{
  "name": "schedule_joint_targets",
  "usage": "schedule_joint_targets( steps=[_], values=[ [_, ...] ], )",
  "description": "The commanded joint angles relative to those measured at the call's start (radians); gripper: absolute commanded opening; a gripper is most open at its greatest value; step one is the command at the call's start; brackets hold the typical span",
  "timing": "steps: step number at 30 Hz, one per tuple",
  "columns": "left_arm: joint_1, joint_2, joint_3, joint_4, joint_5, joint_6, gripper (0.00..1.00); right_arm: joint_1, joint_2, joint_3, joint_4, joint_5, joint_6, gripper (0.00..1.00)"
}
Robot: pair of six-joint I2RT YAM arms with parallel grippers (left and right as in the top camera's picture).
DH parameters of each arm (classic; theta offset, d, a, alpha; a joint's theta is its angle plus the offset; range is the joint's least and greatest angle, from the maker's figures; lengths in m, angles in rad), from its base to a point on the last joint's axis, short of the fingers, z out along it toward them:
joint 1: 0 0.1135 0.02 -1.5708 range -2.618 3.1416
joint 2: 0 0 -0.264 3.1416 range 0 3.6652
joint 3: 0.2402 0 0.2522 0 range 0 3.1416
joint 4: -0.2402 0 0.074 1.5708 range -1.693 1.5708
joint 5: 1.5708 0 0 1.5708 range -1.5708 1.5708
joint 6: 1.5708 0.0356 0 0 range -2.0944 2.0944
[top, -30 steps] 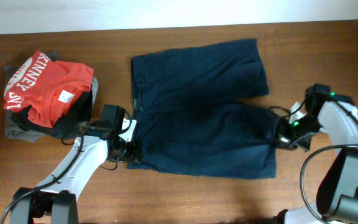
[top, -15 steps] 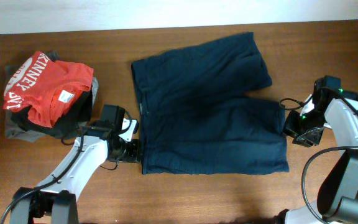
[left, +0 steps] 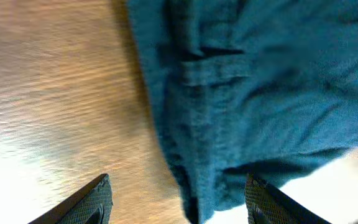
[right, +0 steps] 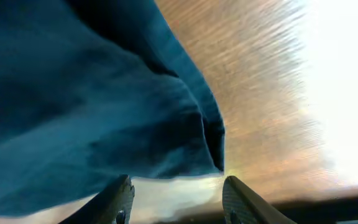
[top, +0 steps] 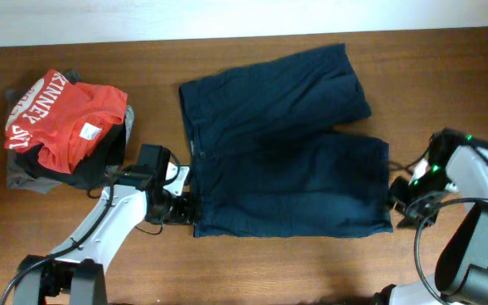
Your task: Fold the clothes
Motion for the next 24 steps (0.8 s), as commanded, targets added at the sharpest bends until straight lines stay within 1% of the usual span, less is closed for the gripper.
schedule_joint_targets(
  steps=[1,4,8,10,11,14,16,22,23,24],
  values=[
    [0.006,0.009,-0.008,-0.022,0.087,-0.003,0.68,-0.002,-0.015,-0.140,0.080,-0.056,0.036,0.51],
    [0.006,0.009,-0.008,-0.040,0.087,-0.003,0.68,-0.002,-0.015,-0.219,0.157,-0.114,0.064,0.50],
    [0.006,0.009,-0.008,-0.042,0.087,-0.003,0.69,-0.002,-0.015,-0.283,0.292,-0.129,0.095,0.50],
    [0.006,0.009,-0.008,-0.042,0.087,-0.003,0.69,-0.002,-0.015,-0.286,0.346,-0.142,0.094,0.45],
    [0.006,0.009,-0.008,-0.044,0.087,-0.003,0.69,-0.002,-0.015,-0.284,0.362,-0.142,0.094,0.42],
    [0.005,0.009,-0.008,-0.049,0.086,-0.003,0.69,-0.003,-0.015,-0.266,0.376,-0.142,0.094,0.38],
    [0.005,0.009,-0.008,-0.050,0.086,-0.003,0.69,-0.003,-0.015,-0.256,0.369,-0.142,0.086,0.38],
    [0.005,0.009,-0.008,-0.050,0.087,-0.003,0.69,-0.003,-0.015,-0.252,0.326,-0.141,0.079,0.09],
    [0.002,0.009,-0.009,-0.050,0.087,-0.003,0.69,-0.003,-0.015,-0.251,0.320,-0.142,0.070,0.05],
    [-0.004,0.009,-0.011,-0.049,0.086,-0.003,0.69,-0.003,-0.015,-0.251,0.319,-0.142,0.060,0.04]
  ],
)
